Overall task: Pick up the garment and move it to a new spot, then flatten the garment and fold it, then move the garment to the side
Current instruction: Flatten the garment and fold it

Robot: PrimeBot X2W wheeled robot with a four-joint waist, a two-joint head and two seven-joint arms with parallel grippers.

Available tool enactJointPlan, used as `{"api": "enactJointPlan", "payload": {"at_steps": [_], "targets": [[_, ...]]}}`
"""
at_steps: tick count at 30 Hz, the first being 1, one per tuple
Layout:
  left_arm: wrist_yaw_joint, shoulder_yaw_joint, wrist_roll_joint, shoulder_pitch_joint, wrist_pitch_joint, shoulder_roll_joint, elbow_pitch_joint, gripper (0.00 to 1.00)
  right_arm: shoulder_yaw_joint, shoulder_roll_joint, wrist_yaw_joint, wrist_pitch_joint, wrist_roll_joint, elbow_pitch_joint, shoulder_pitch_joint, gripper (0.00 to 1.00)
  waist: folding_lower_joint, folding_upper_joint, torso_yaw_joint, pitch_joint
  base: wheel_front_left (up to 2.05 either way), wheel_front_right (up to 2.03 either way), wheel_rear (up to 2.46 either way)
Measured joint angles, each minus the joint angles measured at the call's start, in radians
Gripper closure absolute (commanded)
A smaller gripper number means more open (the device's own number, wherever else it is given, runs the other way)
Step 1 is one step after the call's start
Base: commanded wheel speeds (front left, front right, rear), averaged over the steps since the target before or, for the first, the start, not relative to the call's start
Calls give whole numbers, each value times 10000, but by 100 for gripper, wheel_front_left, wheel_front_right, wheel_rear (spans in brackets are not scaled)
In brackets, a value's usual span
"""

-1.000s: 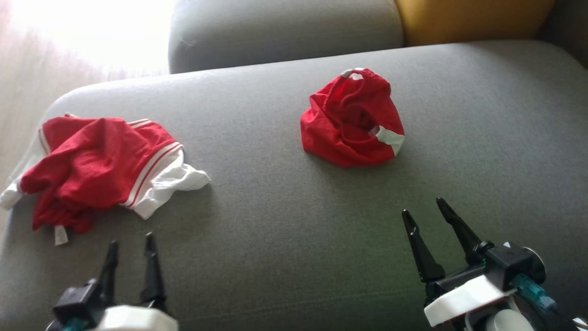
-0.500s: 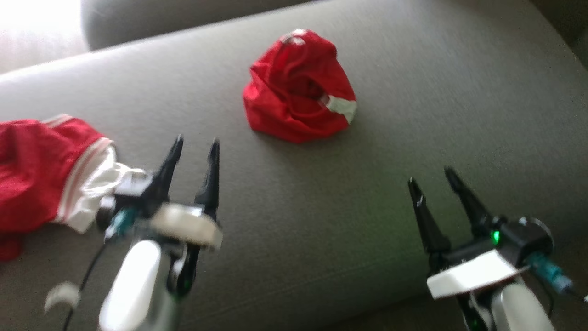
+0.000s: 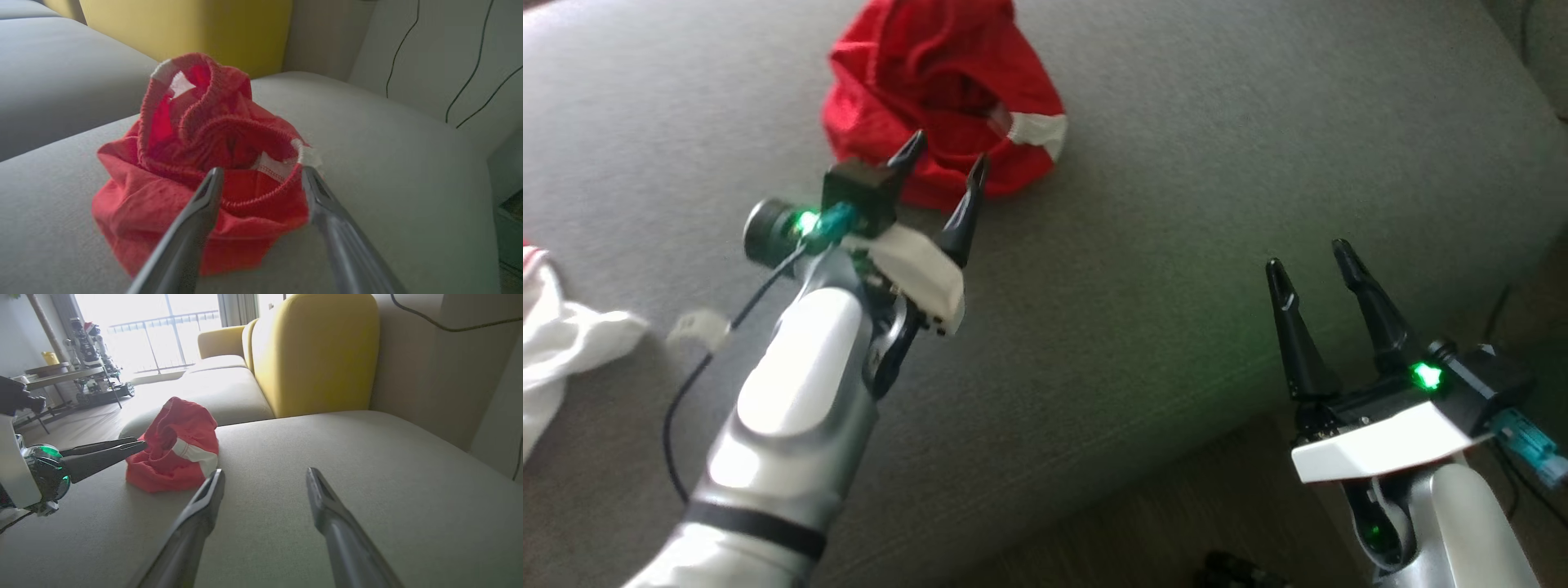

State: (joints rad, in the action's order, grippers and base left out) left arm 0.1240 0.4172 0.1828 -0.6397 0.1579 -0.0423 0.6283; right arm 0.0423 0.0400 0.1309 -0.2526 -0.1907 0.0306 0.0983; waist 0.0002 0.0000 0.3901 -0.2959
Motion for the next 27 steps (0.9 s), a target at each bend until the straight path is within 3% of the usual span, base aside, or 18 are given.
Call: {"api": "enactJointPlan", "payload": {"at_steps": [8,18,19,20,21,22,27], "targets": [[4,639,23,-1016,-639,10,945,0,8,0,0,2,-222,2,20,0,-1,0,565,-490,0,0,0],[-8,1358,479,-1871,-995,8,1467,0,48,-2,0,2,-385,2,183,0,-2,0,656,-754,0,0,0],[-8,1452,523,-1926,-945,2,1486,18,59,-2,0,0,-407,2,184,0,-1,0,654,-763,0,0,0],[-8,1542,568,-1964,-928,0,1501,56,67,-2,0,0,-407,2,184,0,-2,0,651,-766,0,0,0],[-8,1588,614,-1979,-826,6,1501,84,73,-2,0,0,-408,4,184,0,-2,0,650,-764,0,0,0],[-8,1636,692,-2006,-725,8,1499,100,75,-2,0,0,-408,6,184,0,-3,0,647,-759,0,0,0],[-4,1889,1452,-2089,-522,6,1498,100,104,-2,0,2,-410,31,185,0,-2,0,678,-673,0,0,0]]}}
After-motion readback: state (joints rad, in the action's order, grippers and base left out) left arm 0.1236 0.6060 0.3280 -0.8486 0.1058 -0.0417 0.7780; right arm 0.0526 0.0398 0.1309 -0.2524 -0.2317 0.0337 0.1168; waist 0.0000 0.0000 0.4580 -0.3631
